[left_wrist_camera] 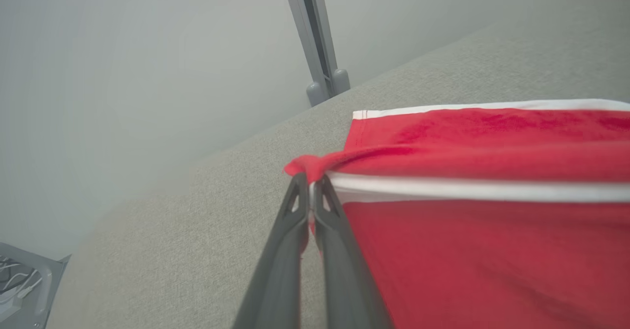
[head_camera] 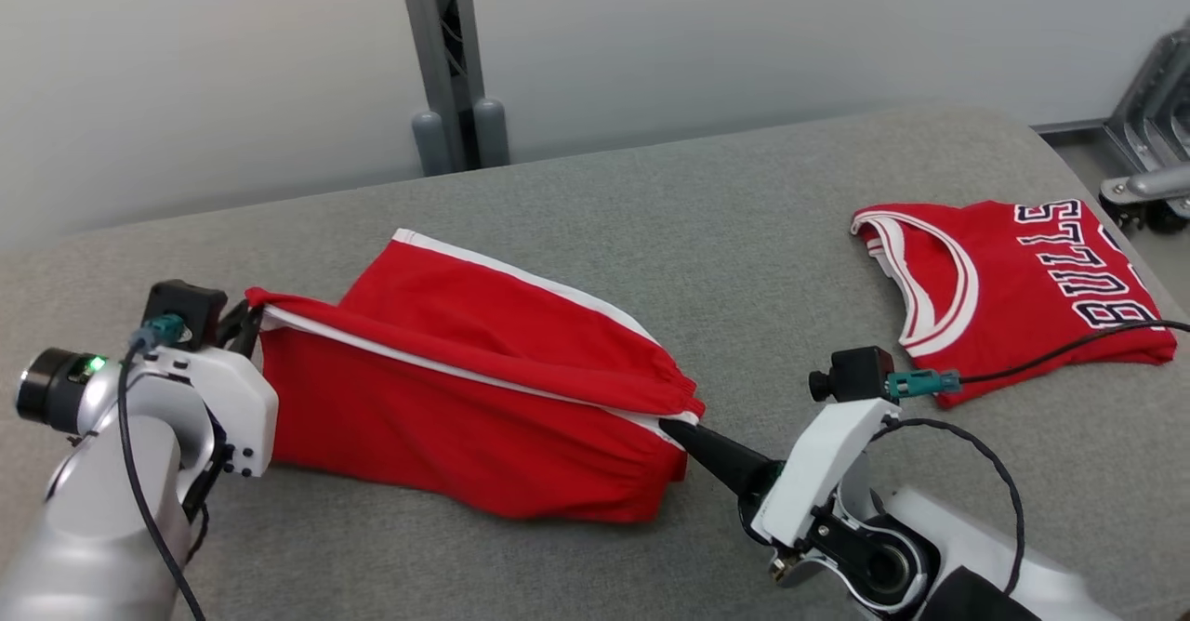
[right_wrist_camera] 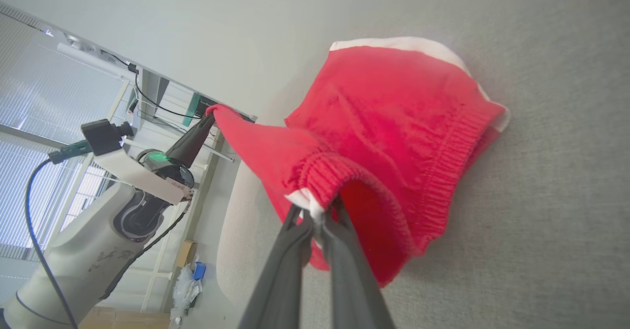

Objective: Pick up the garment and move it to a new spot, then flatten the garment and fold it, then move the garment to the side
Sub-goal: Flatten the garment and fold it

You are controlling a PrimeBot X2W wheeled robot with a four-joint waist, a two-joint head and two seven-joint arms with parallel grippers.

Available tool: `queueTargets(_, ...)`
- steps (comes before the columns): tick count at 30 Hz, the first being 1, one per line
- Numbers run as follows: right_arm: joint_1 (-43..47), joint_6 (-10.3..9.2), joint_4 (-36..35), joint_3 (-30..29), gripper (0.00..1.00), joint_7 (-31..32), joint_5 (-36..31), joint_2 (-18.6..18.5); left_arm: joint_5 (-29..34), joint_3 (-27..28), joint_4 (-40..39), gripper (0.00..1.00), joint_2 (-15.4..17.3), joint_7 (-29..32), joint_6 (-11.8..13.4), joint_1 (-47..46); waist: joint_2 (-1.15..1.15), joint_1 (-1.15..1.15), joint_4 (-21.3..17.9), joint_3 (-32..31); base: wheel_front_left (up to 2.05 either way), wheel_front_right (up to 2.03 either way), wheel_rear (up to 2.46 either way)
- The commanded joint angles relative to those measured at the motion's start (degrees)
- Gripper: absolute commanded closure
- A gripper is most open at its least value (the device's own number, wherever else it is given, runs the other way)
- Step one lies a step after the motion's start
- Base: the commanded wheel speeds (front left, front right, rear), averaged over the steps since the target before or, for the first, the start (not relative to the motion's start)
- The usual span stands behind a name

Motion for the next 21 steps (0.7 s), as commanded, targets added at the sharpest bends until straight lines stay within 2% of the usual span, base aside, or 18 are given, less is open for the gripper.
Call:
queueTargets(1,-0.87,-0.05,0.93,-0.53,1.00,-0.76,-0.46,0.29,-0.19,-0.16,0.92,1.00,1.34,0.28,0.01,-1.96,0.00,0.00,-2.28,2.12,0.00,0.00,0.00)
queueTargets(8,-4.26,-0.05,3.59,-1.43,1.00,-2.63,-1.81,4.39,0.77,-1.86,4.89,1.00,3.62,1.47,-0.03,-9.42,0.00,0.00,-6.20,6.41,0.00,0.00,0.00)
queueTargets(21,-8.56,-0.05,6.93,-2.84,1.00,-5.67,-2.47,9.27,2.16,-4.42,10.18,1.00,4.15,2.99,0.86,-19.58,0.00,0.00,-10.70,14.38,0.00,0.00,0.00)
